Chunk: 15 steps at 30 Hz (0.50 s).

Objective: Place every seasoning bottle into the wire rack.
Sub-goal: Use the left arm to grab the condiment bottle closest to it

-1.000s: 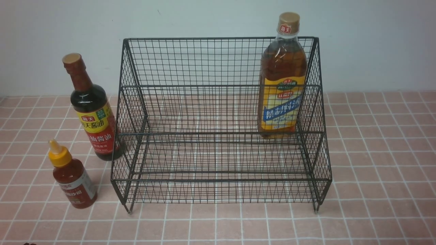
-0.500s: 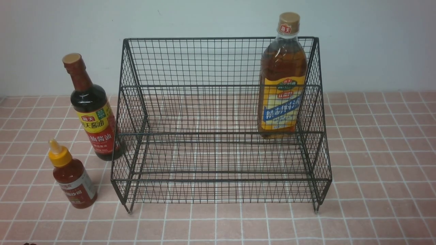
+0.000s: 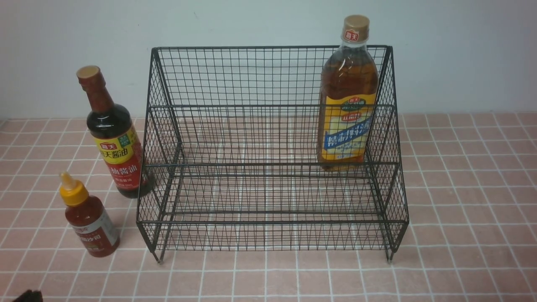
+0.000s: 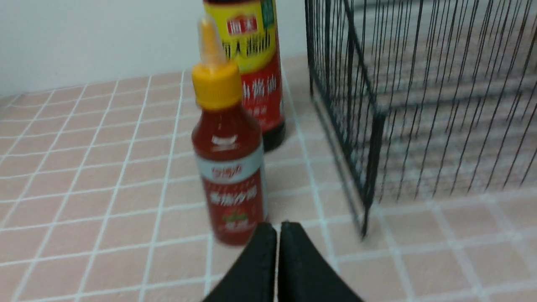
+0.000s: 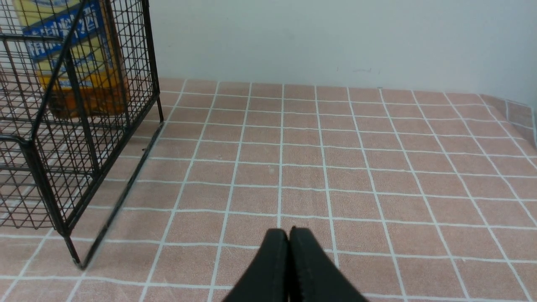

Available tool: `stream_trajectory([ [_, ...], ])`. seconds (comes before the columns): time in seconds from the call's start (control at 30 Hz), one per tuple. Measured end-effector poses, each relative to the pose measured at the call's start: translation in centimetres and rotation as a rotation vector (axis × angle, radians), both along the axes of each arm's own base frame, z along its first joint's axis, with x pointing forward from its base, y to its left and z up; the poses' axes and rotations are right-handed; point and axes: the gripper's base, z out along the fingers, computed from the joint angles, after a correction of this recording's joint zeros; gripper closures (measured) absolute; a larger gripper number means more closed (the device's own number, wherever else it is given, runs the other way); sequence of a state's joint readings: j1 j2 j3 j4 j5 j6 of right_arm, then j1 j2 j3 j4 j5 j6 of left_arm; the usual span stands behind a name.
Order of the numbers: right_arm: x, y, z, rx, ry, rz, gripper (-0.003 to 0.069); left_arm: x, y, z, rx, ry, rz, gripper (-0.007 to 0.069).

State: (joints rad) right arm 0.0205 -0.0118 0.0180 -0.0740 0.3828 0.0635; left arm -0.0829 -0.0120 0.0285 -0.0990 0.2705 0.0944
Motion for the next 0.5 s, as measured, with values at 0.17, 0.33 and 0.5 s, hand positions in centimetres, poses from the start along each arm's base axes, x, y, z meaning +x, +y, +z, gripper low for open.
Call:
stream_trajectory([
  [0.17, 0.0, 0.0, 0.0, 0.000, 0.000, 0.000, 0.0672, 0.2, 0.1, 1.8, -0.156, -0.178, 0.024, 0.0631],
  [0.33, 0.0, 0.0, 0.0, 0.001, 0.000, 0.000, 0.0672, 0.1, 0.6, 3.5, -0.312, -0.356, 0.066, 0.0631],
  [0.5, 0.0, 0.0, 0.0, 0.001, 0.001, 0.000, 0.0672, -0.7, 1.6, 5.8, -0.393, -0.638, 0.133, 0.0631],
])
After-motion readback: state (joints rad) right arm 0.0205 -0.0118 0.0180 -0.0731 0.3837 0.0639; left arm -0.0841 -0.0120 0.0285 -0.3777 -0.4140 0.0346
